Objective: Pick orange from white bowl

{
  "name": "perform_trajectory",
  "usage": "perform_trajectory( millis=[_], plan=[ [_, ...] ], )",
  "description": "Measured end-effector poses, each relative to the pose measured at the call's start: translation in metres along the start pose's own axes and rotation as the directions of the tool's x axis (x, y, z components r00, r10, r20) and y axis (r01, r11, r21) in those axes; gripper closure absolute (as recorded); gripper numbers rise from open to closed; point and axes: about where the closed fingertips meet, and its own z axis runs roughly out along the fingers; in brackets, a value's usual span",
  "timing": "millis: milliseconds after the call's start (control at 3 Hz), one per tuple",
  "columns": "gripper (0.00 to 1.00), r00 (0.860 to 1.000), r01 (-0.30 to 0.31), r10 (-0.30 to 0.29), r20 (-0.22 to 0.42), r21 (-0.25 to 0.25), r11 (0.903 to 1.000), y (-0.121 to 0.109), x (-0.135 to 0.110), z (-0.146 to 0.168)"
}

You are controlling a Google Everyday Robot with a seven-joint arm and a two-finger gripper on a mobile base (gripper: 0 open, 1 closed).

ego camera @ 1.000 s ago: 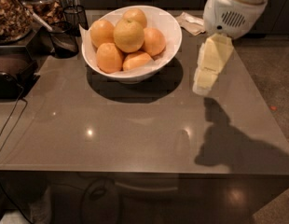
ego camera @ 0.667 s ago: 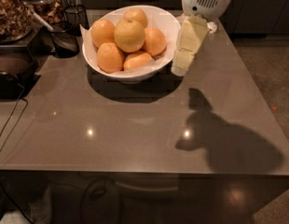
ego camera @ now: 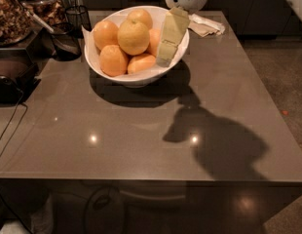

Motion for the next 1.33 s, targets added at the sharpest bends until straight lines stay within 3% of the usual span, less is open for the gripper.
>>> perform_trajectory(
  millis=[333,1000,1333],
  plan=[
    [0.0,0.998,-0.042,0.041,0.039,0.029,0.9987,-0.012,-0.021,-0.001],
    [0.0,0.99,-0.12,0.119,0.074,0.017,0.9926,-0.031,-0.065,0.007],
    [0.11,0.979,-0.186,0.186,0.079,-0.004,0.9825,-0.046,-0.069,0.018]
  ],
)
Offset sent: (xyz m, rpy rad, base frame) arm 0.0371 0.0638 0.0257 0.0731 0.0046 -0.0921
